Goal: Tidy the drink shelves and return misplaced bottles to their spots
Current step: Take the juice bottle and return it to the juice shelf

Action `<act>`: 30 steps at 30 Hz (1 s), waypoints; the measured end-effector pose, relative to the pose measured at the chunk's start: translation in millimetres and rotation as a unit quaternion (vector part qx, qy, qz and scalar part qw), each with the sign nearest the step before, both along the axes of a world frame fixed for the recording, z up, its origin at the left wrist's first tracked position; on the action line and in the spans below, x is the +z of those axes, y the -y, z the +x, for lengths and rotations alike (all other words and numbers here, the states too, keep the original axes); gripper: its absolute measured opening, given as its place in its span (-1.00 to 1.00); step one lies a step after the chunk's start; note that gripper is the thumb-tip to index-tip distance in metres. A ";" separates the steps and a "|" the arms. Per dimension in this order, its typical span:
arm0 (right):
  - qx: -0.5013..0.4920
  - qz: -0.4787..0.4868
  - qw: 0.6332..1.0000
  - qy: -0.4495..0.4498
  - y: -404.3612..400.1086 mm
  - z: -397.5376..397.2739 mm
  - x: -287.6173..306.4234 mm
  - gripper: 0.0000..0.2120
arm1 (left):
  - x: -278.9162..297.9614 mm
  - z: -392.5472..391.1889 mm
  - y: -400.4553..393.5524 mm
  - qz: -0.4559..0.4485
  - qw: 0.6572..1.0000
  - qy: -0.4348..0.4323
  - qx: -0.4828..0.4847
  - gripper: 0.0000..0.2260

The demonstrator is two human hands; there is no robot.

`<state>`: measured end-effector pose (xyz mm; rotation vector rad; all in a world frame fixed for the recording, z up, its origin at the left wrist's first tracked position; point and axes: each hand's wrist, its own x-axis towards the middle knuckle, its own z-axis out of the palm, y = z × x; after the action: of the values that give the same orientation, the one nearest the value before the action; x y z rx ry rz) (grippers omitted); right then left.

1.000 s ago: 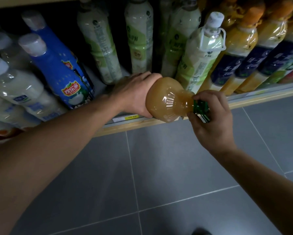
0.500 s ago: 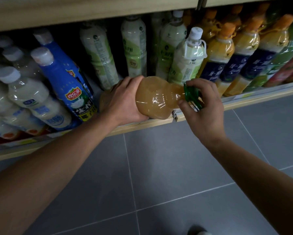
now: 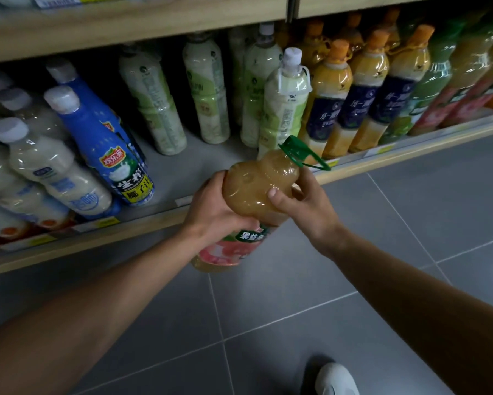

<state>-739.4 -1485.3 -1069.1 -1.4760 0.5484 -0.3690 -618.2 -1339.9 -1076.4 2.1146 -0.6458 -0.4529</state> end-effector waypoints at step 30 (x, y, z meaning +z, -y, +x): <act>-0.150 -0.102 0.975 -0.126 74.7 -143.8 62.3 0.07 | 46.9 -132.0 130.3 -0.036 0.988 -0.071 -0.129 -0.14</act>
<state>-883.2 -1560.0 -1006.8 -1.6516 0.9672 -0.4882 -750.2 -1470.2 -1029.4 1.9184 -0.8443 -0.7055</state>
